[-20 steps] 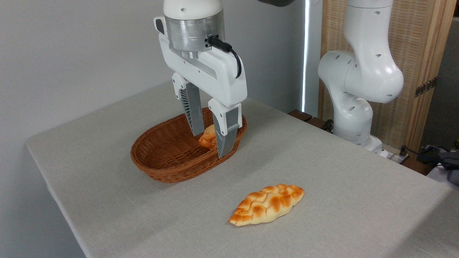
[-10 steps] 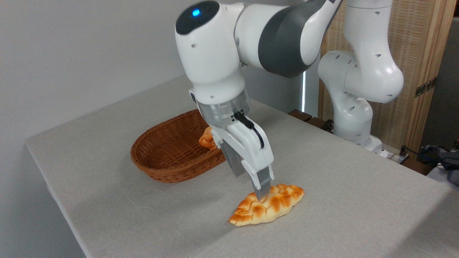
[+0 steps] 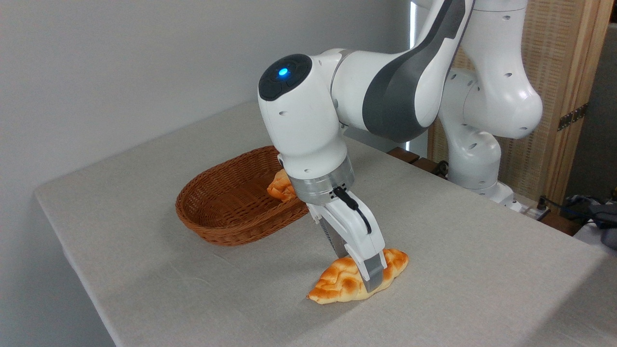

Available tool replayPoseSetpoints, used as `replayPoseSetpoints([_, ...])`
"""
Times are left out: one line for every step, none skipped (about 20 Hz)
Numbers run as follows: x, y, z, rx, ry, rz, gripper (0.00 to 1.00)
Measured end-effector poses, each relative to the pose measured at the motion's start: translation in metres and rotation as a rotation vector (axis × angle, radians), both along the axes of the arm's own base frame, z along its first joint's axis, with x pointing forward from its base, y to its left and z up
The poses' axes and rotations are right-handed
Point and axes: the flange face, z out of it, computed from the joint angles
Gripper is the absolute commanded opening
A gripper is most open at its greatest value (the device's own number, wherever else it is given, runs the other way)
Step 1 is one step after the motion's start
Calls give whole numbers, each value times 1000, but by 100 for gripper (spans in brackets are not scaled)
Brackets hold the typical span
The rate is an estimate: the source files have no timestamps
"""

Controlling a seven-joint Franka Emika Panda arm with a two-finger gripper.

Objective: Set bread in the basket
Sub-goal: 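Move the gripper over the braided bread loaf and lower onto it, then close the gripper on the middle of the braided loaf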

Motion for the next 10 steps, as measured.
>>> replayPoseSetpoints([-1, 0, -1, 1, 2, -1, 100])
replayPoseSetpoints([-1, 0, -2, 2, 3, -2, 99])
replayPoseSetpoints([-1, 0, -3, 3, 2, -2, 91])
replayPoseSetpoints([-1, 1, -4, 9, 2, -5, 81])
replayPoseSetpoints([-2, 3, -4, 23, 6, -13, 66])
replayPoseSetpoints([-3, 4, -6, 40, 12, -23, 42])
replayPoseSetpoints([-4, 6, -8, 56, 19, -33, 32])
replayPoseSetpoints([-5, 6, -8, 60, 21, -40, 25])
replayPoseSetpoints([-5, 6, -9, 58, 22, -54, 24])
replayPoseSetpoints([-5, 7, -9, 55, 23, -69, 23])
